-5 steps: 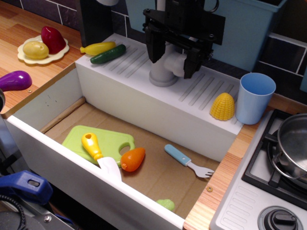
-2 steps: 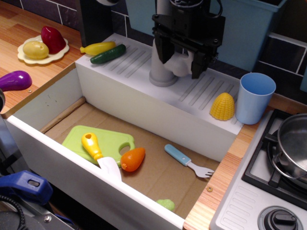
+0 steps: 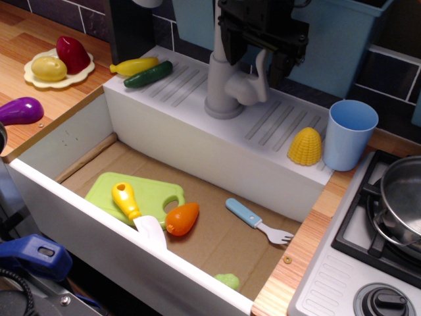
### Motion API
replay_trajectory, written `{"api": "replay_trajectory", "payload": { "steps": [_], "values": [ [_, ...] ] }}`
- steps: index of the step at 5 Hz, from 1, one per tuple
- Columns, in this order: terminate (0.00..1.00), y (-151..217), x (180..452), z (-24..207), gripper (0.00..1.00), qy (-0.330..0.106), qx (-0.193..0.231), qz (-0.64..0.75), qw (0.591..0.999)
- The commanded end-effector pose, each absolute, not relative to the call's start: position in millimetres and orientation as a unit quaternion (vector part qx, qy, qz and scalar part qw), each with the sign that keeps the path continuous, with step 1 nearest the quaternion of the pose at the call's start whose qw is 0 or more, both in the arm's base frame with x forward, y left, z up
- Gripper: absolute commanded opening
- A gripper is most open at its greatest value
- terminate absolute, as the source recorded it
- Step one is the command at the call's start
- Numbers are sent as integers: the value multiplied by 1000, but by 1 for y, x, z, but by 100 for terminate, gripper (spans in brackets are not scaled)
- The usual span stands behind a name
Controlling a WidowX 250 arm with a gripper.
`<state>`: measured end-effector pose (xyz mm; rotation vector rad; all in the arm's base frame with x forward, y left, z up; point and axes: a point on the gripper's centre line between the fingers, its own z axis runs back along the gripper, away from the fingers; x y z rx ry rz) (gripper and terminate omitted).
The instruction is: Turn lever vertical to front
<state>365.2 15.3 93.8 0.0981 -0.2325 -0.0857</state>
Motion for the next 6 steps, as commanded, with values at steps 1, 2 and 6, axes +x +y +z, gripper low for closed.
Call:
{"api": "replay_trajectory", "payload": {
  "steps": [1, 2, 6],
  "values": [
    [0, 16, 380, 110, 100, -159, 52, -54, 984],
    [0, 12, 383, 108, 0, -169, 53, -45, 983],
    [0, 0, 346, 90, 0, -132, 4, 8, 991]
  ]
}}
